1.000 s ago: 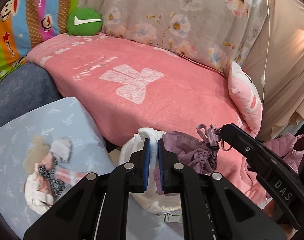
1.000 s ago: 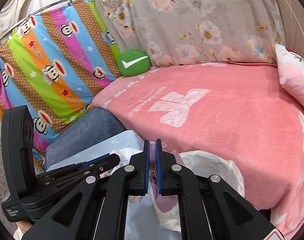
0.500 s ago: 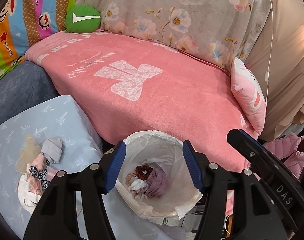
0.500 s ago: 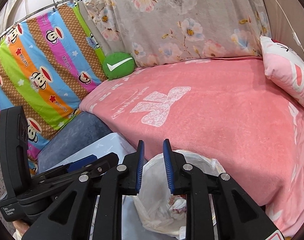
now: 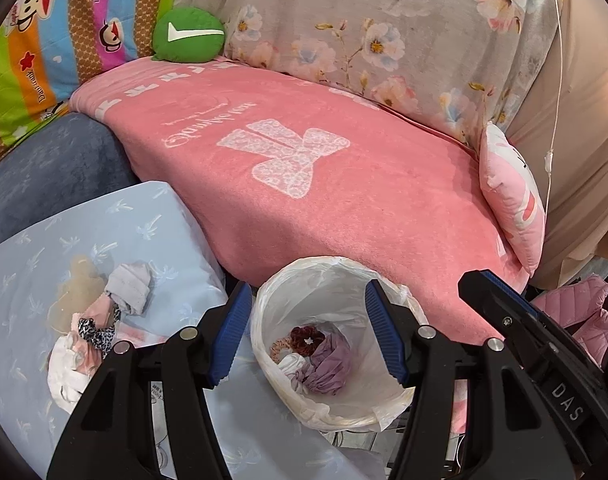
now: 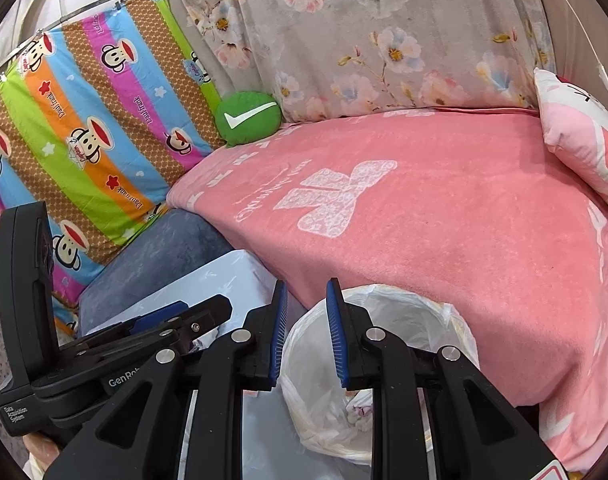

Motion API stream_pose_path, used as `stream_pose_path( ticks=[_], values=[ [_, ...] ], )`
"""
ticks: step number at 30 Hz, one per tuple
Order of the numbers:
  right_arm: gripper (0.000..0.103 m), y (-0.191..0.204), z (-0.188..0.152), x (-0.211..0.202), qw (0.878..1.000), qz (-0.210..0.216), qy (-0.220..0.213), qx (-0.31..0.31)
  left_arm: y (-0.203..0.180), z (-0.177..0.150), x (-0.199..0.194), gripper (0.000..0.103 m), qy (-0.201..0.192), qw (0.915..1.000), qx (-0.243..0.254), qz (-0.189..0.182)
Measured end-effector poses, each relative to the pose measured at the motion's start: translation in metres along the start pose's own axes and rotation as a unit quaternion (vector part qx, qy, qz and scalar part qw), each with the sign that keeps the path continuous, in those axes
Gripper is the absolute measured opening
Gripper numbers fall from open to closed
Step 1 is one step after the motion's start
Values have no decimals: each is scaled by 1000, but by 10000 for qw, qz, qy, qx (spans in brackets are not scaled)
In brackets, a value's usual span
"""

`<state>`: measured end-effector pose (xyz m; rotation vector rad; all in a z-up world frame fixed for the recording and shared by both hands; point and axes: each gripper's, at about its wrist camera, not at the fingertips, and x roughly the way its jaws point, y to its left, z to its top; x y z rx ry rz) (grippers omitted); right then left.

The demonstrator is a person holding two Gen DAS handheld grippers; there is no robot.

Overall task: Collect trash
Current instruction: 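Open both grippers over the bin to release the glove and bag, then grasp the white glove with the left gripper while the right grasps the grey pouch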

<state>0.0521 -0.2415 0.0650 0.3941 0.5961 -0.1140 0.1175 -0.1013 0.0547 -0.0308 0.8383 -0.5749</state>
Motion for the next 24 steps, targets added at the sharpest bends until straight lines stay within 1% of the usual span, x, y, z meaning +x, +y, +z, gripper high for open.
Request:
stream_pose_path(
  ticks=[5, 11, 15, 21, 24],
  values=[
    [21, 11, -5, 4, 9999, 70, 94, -70, 8, -4, -5, 56, -41, 9999, -28, 110],
    [21, 24, -12, 7, 9996, 127, 177, -160, 21, -7, -11, 56, -76, 9998, -137, 155],
    [25, 32, -16, 8, 9994, 158, 218, -215, 30, -10, -15, 56, -103, 9995, -205, 197],
    [25, 44, -23, 13, 9987, 214, 333, -315, 44, -17, -19, 56, -95, 9992, -316, 245],
    [25, 51, -30, 18, 9981, 250, 420, -371, 54, -21, -21, 56, -91, 9987, -374, 333]
  ],
)
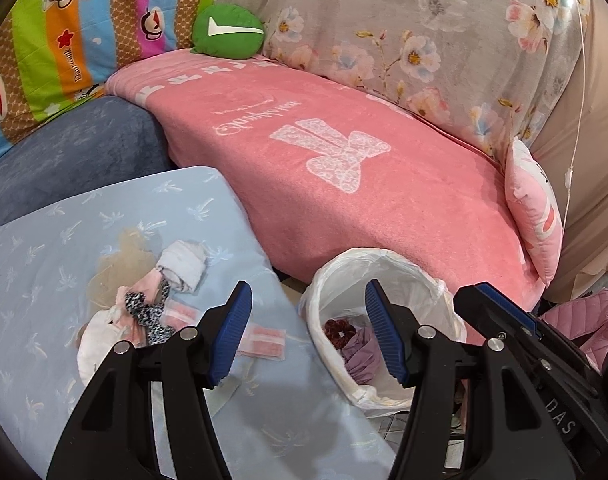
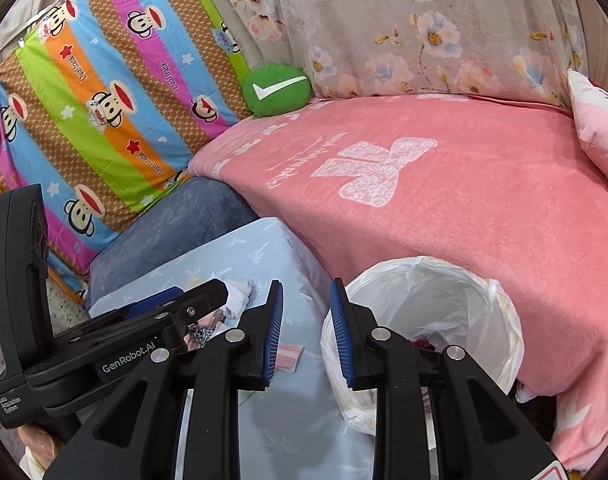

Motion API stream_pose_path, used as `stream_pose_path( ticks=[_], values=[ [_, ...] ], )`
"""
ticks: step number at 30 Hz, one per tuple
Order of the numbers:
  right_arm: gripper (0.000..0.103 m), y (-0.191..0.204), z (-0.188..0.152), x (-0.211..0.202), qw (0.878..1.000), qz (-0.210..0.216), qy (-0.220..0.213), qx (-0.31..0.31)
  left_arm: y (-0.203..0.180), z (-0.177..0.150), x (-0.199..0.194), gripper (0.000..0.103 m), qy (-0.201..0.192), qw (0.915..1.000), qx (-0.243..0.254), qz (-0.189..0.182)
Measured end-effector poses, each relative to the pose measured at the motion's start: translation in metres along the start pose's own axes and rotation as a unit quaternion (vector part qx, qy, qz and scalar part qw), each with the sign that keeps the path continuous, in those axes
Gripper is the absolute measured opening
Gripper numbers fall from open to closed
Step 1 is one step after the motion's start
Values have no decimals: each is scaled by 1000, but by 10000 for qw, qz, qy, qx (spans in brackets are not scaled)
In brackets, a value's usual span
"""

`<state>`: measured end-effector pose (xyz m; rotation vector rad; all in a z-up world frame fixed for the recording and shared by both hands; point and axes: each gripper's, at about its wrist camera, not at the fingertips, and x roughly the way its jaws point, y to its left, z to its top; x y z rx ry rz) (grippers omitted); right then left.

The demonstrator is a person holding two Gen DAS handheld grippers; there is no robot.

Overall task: Collect trash
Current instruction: 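Grasp the white glove with the left gripper while the right grasps the grey pouch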

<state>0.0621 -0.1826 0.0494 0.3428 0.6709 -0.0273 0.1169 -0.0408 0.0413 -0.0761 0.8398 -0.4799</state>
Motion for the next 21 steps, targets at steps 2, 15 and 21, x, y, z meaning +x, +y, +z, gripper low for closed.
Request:
stream_pose_path(
  ticks=[2, 15, 21],
  values=[
    [26, 5, -3, 4, 10000, 25, 66, -37, 9, -3, -1, 56, 8, 10000, -59, 42],
    [30, 53, -44, 44, 9964, 275, 697, -401, 98, -34, -11, 57, 229, 9954, -483, 789],
    [35, 77, -72, 66, 9919, 358, 1060, -607, 138, -56, -14, 63, 352, 9915, -724, 1025]
  ],
)
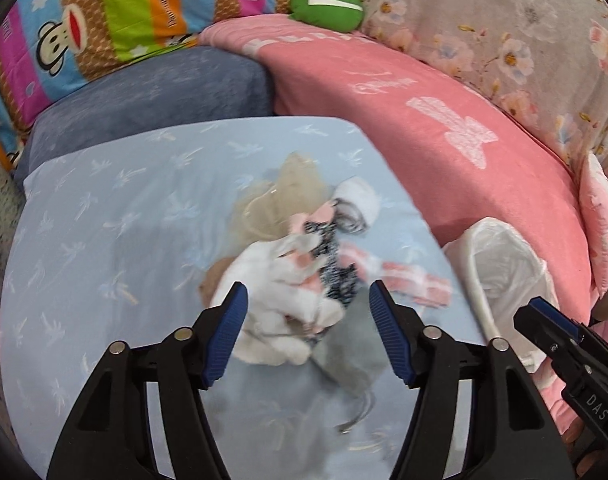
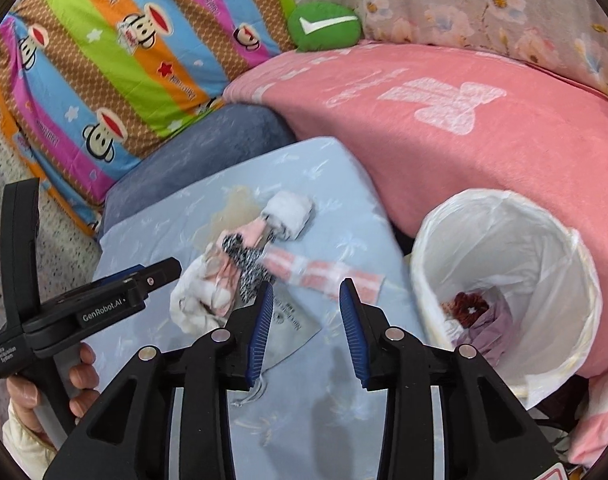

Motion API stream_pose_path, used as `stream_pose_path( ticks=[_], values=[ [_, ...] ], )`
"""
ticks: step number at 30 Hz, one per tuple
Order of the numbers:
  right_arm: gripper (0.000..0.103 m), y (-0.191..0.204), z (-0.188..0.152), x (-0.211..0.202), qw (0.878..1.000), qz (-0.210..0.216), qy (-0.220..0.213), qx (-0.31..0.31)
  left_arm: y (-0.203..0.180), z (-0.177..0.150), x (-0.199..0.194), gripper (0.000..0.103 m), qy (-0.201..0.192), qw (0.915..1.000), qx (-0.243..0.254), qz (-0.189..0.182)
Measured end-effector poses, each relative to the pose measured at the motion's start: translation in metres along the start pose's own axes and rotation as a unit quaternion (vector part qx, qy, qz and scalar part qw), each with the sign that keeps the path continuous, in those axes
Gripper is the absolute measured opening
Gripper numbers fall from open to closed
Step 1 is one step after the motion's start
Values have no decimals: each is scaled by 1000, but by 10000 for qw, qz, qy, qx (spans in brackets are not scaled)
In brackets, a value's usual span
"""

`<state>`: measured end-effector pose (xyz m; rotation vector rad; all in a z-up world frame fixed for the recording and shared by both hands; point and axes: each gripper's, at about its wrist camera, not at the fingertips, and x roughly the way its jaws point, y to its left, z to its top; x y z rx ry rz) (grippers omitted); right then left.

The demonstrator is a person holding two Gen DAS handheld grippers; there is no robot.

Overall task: Collect trash
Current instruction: 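Grasp the white glove with the left gripper while the right grasps the grey pouch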

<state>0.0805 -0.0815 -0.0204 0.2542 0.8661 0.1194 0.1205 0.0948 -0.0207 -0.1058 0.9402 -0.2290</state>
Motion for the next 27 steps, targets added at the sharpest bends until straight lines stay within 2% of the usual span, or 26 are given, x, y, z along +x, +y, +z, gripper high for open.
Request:
stream_pose_path(
  ticks=[6, 14, 18, 25, 27],
  values=[
    [37, 20, -24, 32, 9991, 25, 381, -164, 32, -15, 12, 67, 166, 9994, -234, 198],
    [37, 43, -48, 69, 9963, 20, 791, -340, 66, -33, 33, 67, 510, 9967, -592, 233],
    [37, 52, -56, 84, 9947, 2, 935, -418, 78, -35, 38, 67, 579, 9947, -851, 68],
    [37, 57, -62, 106, 9926, -50, 1125, -464, 81, -32, 46, 67, 650, 9930, -963, -190],
    [37, 57, -64, 111, 9920, -78, 1163, -486, 79, -31, 49, 62, 675, 9931, -930, -240]
  ],
)
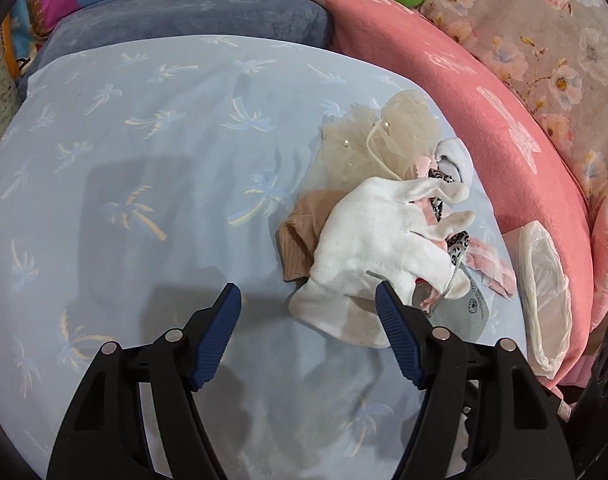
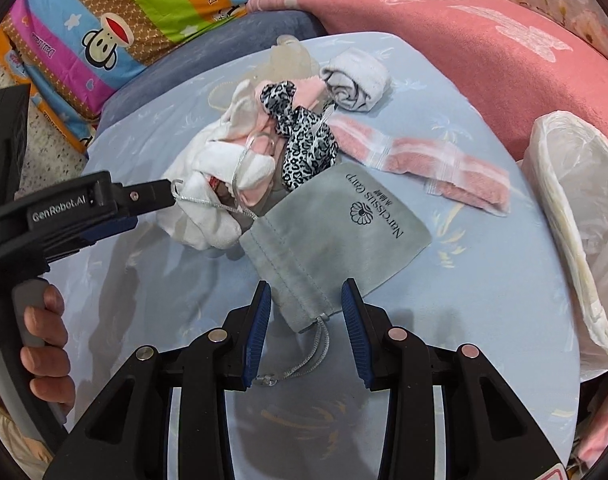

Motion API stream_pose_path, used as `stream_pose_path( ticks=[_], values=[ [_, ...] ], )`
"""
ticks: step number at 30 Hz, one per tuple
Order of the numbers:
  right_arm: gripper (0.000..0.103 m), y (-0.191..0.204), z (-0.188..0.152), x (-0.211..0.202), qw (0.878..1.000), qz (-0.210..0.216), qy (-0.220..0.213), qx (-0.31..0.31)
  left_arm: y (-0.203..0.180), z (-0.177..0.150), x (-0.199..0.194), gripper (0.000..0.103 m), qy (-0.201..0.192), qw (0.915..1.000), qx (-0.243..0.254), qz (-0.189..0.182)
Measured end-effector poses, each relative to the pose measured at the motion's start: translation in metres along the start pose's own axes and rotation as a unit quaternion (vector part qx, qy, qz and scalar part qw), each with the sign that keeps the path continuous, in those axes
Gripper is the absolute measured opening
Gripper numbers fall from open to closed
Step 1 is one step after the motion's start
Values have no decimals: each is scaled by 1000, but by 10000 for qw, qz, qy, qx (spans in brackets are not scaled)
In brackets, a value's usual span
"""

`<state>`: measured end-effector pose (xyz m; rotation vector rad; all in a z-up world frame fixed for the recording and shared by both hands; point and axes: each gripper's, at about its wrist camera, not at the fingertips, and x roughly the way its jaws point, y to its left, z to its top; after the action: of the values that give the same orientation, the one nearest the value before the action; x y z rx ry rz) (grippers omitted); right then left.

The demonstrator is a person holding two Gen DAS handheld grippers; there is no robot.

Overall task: Collect trash
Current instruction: 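Grasp the white glove with the left gripper while the right grasps the grey pouch, then lift the white glove and grey pouch and carry them over the bin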

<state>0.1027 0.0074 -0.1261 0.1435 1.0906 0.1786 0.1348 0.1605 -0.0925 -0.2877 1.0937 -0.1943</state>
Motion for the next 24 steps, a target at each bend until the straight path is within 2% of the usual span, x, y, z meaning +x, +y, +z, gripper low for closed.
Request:
stream_pose_path(
  ticks=[5, 8, 10, 13, 19, 24],
  values=[
    [37, 3, 0, 5, 10000, -77, -3, -56, -1, 0, 6, 38, 140, 9997, 43, -182],
    [36, 7, 1, 6, 9997, -184, -17, -173, -3, -1, 6, 28, 159, 9995, 61, -257],
    [35, 9, 0, 7, 9994, -249, -34, -236, -3, -2, 6, 25, 164, 9995, 85, -273],
    [29, 11, -1, 7, 9990, -342, -51, -273, -4, -4, 6, 11, 207, 9993, 105, -303],
    [14, 2, 0, 5, 9993, -333, -5, -165, -12, -5, -6, 7, 68, 9992, 235, -318],
    [12, -2, 1, -10, 9995, -251, -142, -101, -21, -1, -24, 6, -170, 9986, 359, -351]
  ],
)
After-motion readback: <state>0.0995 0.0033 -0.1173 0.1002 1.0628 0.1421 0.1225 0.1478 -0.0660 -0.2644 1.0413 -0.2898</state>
